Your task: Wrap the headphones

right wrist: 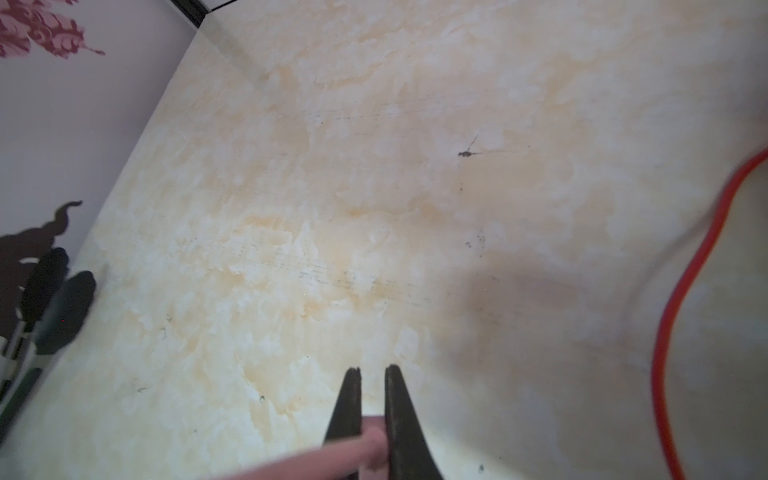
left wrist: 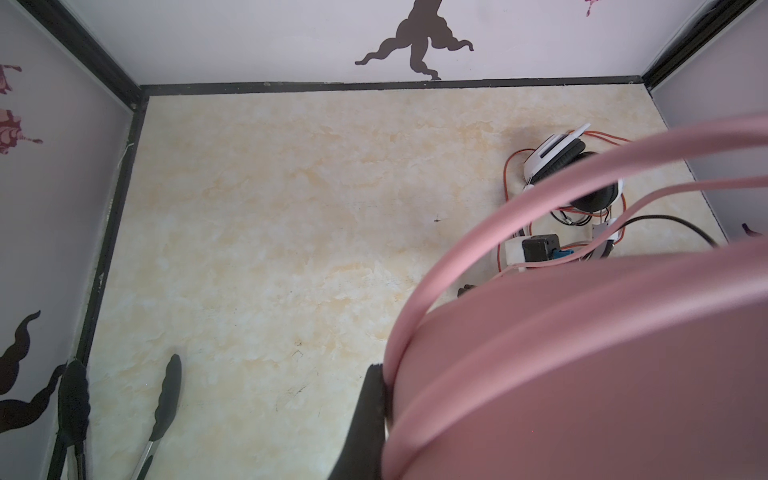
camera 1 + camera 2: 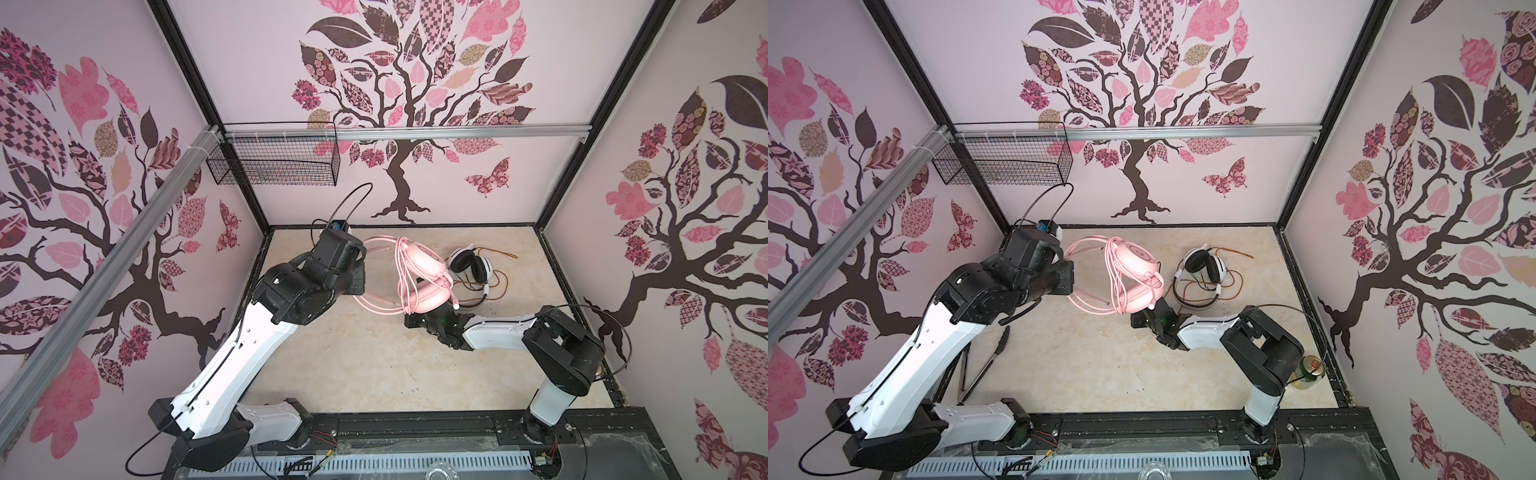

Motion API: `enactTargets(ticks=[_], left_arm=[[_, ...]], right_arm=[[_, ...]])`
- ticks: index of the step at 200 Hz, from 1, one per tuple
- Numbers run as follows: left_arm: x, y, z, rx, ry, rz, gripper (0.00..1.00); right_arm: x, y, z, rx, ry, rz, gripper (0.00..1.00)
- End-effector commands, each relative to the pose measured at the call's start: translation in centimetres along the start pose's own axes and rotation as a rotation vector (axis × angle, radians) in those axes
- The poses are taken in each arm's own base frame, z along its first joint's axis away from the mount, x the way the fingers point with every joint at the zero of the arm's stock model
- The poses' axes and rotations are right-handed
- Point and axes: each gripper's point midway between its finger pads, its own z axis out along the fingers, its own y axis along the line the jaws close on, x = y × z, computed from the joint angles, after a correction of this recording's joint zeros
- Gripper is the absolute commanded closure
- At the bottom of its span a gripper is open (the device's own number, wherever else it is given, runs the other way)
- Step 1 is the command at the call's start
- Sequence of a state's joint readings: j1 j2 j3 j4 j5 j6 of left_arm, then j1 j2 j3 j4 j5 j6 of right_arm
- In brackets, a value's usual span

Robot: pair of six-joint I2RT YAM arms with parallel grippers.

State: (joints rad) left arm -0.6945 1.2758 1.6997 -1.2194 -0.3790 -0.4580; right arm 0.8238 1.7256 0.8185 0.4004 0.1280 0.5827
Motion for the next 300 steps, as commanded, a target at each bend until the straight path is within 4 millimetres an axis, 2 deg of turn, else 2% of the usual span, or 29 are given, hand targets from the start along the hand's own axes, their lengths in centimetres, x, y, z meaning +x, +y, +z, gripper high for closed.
enactTargets(ticks=[1,34,70,104,145,173,196,225,278,300], left_arm=[[-3.2,0.2,-2.8,0.037,-0.137,-0.103,1.0],[-3.9,0.1,-1.6,0.114,-0.102,-0.198,1.0],[-4.7,0.0,0.5,0.139,-0.079,-0.269,1.0],[-5.0,-0.4,3.0,0.111,-0.066,-0.289,1.0],[-4.2,2.1,5.8,-0.07,-0.069,-0.337,1.0],[-3.2,3.4,7.1,-0.167,-0.049,-0.365,1.0],[-2.4,3.9,8.1,-0.225,-0.014,-0.381,1.0],[-1.8,3.9,8.9,-0.249,0.026,-0.382,1.0],[-1.1,0.8,9.1,-0.085,0.113,-0.386,1.0],[-1.2,0.5,8.7,-0.065,0.116,-0.384,1.0]], right_arm=[[-0.1,0.5,-0.9,-0.004,-0.001,-0.023,1.0],[3.0,1.1,-3.1,-0.029,0.136,-0.173,1.0],[5.2,2.5,-7.0,-0.122,0.262,-0.284,0.98],[5.3,5.1,-11.4,-0.292,0.309,-0.317,0.97],[4.9,5.5,-15.4,-0.338,0.325,-0.325,0.97],[5.1,5.6,-17.1,-0.353,0.359,-0.333,0.97],[5.7,5.7,-17.8,-0.321,0.403,-0.396,0.97],[5.9,4.7,-17.8,-0.175,0.415,-0.536,0.96],[5.8,1.9,-14.9,0.035,0.462,-0.628,0.94],[6.4,1.8,-14.0,0.048,0.491,-0.636,0.94]])
